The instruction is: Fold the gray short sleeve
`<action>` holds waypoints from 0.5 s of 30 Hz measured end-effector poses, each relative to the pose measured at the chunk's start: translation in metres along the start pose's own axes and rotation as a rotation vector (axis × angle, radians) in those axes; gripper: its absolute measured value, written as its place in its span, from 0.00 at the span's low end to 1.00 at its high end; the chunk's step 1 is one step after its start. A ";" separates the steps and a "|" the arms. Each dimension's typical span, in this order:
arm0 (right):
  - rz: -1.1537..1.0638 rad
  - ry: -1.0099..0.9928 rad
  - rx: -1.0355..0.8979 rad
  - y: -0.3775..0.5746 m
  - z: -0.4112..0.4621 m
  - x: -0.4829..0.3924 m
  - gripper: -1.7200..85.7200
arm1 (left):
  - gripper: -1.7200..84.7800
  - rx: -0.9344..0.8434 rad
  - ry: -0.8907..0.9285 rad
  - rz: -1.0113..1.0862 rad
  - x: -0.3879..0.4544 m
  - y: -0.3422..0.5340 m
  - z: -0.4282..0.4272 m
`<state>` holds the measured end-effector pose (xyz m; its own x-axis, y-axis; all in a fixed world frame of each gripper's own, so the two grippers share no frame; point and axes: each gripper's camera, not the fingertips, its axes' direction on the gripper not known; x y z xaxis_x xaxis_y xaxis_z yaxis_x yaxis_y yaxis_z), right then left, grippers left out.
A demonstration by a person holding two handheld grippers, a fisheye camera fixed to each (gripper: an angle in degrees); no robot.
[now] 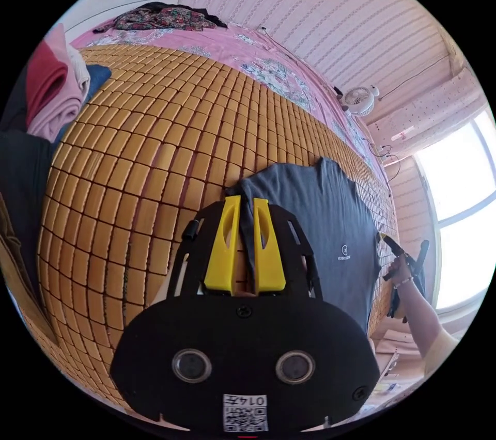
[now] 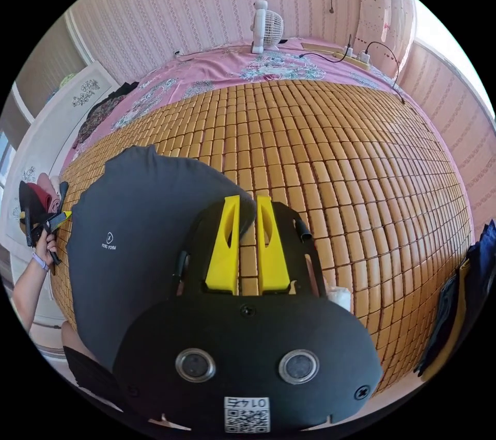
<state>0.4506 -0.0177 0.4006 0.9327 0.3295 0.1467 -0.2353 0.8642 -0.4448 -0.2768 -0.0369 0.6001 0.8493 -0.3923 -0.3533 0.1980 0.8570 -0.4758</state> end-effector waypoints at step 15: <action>-0.595 -0.187 0.072 -0.032 -0.005 -0.226 0.12 | 0.08 -0.054 0.022 0.111 0.007 0.066 0.007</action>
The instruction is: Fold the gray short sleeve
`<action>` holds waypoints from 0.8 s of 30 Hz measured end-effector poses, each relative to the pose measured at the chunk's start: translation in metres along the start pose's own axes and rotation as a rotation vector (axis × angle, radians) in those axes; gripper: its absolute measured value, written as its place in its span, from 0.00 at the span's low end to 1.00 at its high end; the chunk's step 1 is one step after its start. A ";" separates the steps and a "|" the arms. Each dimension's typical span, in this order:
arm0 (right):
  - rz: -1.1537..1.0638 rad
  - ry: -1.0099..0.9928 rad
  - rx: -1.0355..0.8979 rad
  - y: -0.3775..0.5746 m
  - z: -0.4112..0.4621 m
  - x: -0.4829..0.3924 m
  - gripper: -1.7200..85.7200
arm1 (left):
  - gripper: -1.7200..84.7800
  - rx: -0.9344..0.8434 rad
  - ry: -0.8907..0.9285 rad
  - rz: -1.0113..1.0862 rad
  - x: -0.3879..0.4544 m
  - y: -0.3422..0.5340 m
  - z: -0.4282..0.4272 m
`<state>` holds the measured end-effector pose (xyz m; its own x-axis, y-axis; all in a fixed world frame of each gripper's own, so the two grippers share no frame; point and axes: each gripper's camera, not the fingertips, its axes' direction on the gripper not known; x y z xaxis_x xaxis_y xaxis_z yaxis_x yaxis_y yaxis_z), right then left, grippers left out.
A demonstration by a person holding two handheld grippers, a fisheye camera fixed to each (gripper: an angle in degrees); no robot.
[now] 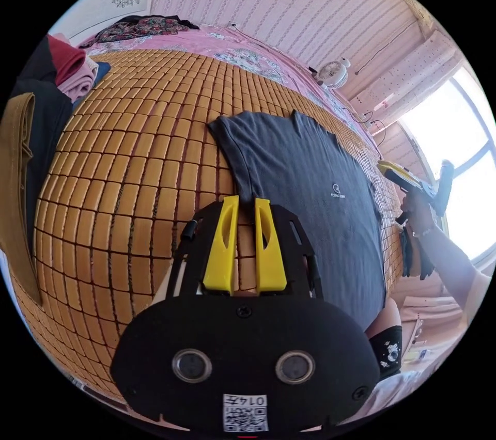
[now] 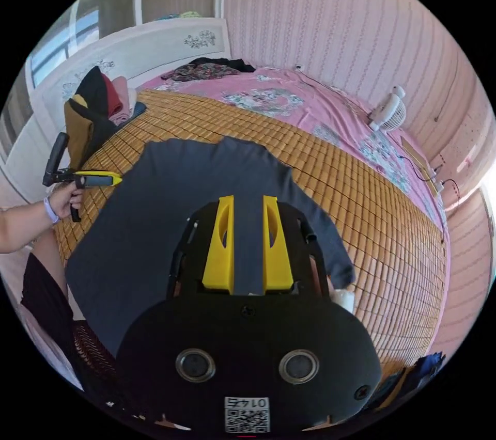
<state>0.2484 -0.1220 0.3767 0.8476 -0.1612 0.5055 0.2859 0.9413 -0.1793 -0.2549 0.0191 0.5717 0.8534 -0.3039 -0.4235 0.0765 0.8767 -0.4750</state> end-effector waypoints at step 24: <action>-0.156 -0.144 -0.274 -0.183 0.196 -0.144 0.03 | 0.05 0.075 0.059 0.010 -0.009 0.005 0.018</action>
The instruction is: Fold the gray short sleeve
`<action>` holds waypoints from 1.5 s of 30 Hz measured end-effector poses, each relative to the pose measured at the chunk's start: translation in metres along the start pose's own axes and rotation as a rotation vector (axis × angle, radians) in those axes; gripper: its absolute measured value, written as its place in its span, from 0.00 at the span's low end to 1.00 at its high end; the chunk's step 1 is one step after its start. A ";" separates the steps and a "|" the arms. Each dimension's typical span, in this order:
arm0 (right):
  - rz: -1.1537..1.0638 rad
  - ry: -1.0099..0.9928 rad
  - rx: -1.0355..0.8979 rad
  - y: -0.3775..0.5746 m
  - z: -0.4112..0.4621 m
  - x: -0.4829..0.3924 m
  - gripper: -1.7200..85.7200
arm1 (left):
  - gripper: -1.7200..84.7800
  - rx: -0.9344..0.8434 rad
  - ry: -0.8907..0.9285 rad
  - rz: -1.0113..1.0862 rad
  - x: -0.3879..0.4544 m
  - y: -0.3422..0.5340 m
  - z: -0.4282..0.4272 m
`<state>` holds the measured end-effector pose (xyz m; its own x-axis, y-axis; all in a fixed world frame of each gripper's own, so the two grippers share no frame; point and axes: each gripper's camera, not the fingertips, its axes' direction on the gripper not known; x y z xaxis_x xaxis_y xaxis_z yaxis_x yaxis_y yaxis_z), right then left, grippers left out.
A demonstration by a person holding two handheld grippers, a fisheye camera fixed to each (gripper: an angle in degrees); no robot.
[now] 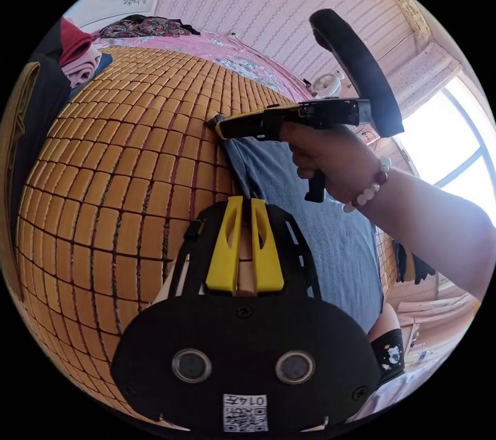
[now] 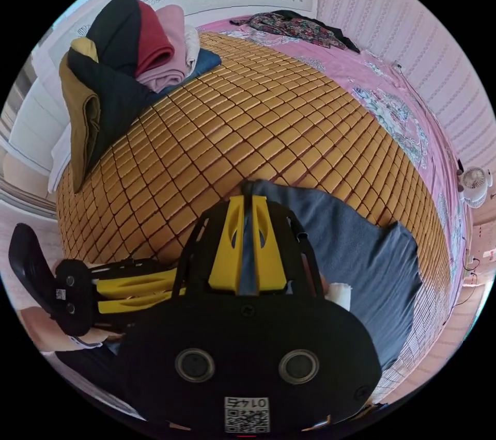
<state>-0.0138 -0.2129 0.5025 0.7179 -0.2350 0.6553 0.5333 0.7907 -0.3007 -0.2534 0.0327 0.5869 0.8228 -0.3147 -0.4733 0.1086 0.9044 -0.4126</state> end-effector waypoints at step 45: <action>0.285 -0.538 0.190 0.117 -0.067 0.201 0.03 | 0.08 0.041 0.066 0.345 0.110 0.000 0.046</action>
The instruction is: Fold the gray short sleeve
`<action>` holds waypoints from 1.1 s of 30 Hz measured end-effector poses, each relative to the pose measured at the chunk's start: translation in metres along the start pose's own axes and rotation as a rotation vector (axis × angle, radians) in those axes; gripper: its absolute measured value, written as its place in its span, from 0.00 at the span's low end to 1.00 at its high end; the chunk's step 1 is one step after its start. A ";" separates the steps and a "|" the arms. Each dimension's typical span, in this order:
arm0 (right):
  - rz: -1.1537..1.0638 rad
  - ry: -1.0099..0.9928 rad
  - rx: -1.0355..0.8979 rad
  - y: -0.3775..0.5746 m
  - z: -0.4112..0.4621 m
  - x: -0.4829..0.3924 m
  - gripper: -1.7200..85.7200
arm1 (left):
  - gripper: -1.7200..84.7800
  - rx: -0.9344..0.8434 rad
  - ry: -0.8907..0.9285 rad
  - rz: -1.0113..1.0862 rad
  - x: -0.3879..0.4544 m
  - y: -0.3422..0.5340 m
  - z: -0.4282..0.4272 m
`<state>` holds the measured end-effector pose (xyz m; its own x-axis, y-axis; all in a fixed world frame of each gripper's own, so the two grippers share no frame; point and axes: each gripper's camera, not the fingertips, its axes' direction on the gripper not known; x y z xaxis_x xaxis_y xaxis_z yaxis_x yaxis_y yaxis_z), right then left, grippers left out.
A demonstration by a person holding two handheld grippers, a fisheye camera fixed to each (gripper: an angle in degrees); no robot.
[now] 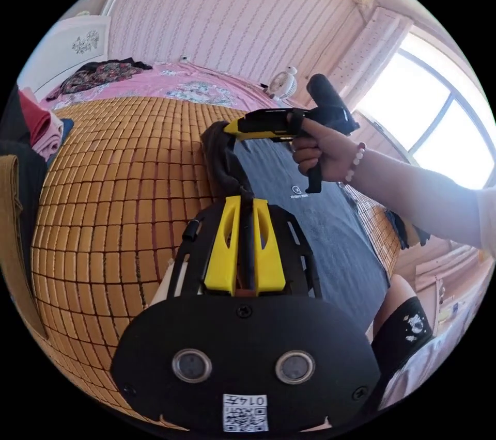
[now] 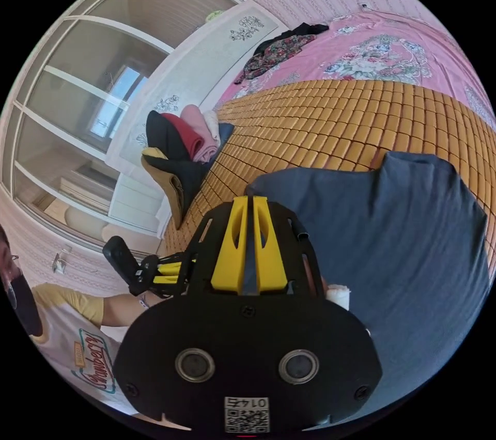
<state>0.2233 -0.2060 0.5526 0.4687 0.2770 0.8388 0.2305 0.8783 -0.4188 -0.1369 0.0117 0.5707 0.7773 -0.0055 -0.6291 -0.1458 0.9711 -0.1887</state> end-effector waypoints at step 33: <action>0.575 0.426 0.410 0.356 -0.217 0.071 0.08 | 0.07 -0.371 0.304 0.273 0.210 -0.203 0.245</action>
<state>0.5241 0.0416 0.3879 0.7210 0.6278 0.2934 -0.4350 0.7396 -0.5136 0.2061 -0.1285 0.6612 0.4773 0.1123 -0.8715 -0.5658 0.7981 -0.2070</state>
